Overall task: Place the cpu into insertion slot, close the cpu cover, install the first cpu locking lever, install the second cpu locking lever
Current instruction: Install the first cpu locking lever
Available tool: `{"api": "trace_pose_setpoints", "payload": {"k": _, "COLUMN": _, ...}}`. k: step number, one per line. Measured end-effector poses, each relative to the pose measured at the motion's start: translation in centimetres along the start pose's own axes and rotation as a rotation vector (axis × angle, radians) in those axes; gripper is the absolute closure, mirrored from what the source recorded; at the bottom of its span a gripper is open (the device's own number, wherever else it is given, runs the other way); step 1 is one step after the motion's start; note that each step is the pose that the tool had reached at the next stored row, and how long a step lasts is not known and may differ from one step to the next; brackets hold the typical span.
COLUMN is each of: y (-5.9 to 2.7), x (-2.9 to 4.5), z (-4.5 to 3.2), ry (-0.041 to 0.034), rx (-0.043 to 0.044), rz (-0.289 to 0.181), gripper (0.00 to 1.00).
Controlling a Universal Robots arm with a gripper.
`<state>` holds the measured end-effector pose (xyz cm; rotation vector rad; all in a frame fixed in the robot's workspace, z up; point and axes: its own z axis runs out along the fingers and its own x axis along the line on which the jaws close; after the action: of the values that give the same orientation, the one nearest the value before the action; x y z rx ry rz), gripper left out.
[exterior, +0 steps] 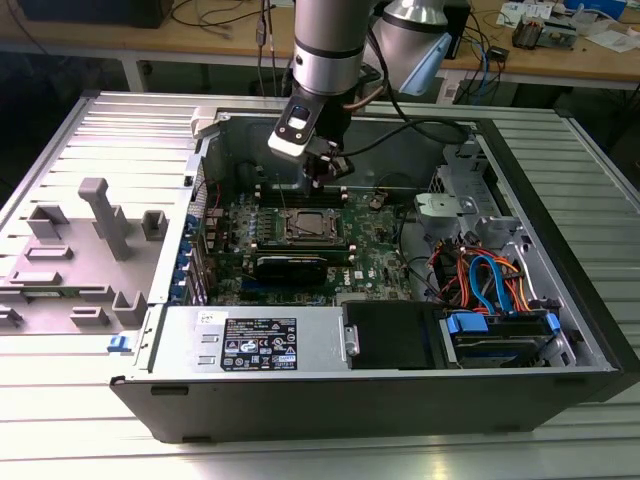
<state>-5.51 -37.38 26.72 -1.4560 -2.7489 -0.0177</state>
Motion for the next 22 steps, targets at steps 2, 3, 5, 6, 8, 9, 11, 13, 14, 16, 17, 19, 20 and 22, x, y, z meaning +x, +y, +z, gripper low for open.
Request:
{"api": "trace_pose_setpoints", "payload": {"k": 2, "y": 0.0, "x": 0.0, "z": 0.0, "ry": -0.0001, "rx": 0.001, "rz": -0.03, "gripper": 0.89}}
{"api": "trace_pose_setpoints", "payload": {"k": 3, "y": 0.0, "x": 0.0, "z": 0.0, "ry": -0.0002, "rx": 0.0013, "rz": -0.039, "gripper": 0.89}}
{"api": "trace_pose_setpoints", "payload": {"k": 5, "y": 0.0, "x": 0.0, "z": 0.0, "ry": -0.0002, "rx": 0.0014, "rz": -0.04, "gripper": 0.89}}
{"api": "trace_pose_setpoints", "payload": {"k": 6, "y": 0.0, "x": 0.0, "z": 0.0, "ry": -0.0002, "rx": 0.0014, "rz": -0.04, "gripper": 0.89}}
{"api": "trace_pose_setpoints", "payload": {"k": 8, "y": 0.0, "x": 0.0, "z": 0.0, "ry": -0.0002, "rx": 0.0013, "rz": -0.04, "gripper": 0.89}}
{"api": "trace_pose_setpoints", "payload": {"k": 9, "y": 0.0, "x": 0.0, "z": 0.0, "ry": -0.0002, "rx": 0.0013, "rz": -0.04, "gripper": 0.89}}
{"api": "trace_pose_setpoints", "payload": {"k": 11, "y": 0.0, "x": 0.0, "z": 0.0, "ry": -0.0002, "rx": 0.0014, "rz": -0.04, "gripper": 0.89}}
{"api": "trace_pose_setpoints", "payload": {"k": 13, "y": 0.0, "x": 0.0, "z": 0.0, "ry": -0.0002, "rx": 0.0014, "rz": -0.041, "gripper": 0.89}}
{"api": "trace_pose_setpoints", "payload": {"k": 14, "y": 0.0, "x": 0.0, "z": 0.0, "ry": -0.0002, "rx": 0.0014, "rz": -0.041, "gripper": 0.89}}
{"api": "trace_pose_setpoints", "payload": {"k": 16, "y": 0.0, "x": 0.0, "z": 0.0, "ry": -0.0002, "rx": 0.0015, "rz": -0.043, "gripper": 0.89}}
{"api": "trace_pose_setpoints", "payload": {"k": 17, "y": 0.0, "x": 0.0, "z": 0.0, "ry": -0.0002, "rx": 0.0015, "rz": -0.044, "gripper": 0.89}}
{"api": "trace_pose_setpoints", "payload": {"k": 19, "y": 0.0, "x": 0.0, "z": 0.0, "ry": -0.0002, "rx": 0.0017, "rz": -0.05, "gripper": 0.89}}
{"api": "trace_pose_setpoints", "payload": {"k": 20, "y": 0.0, "x": 0.0, "z": 0.0, "ry": -0.0002, "rx": 0.0019, "rz": -0.055, "gripper": 0.89}}
{"api": "trace_pose_setpoints", "payload": {"k": 22, "y": 0.0, "x": 0.0, "z": 0.0, "ry": -0.0004, "rx": 0.0024, "rz": -0.076, "gripper": 0.89}}
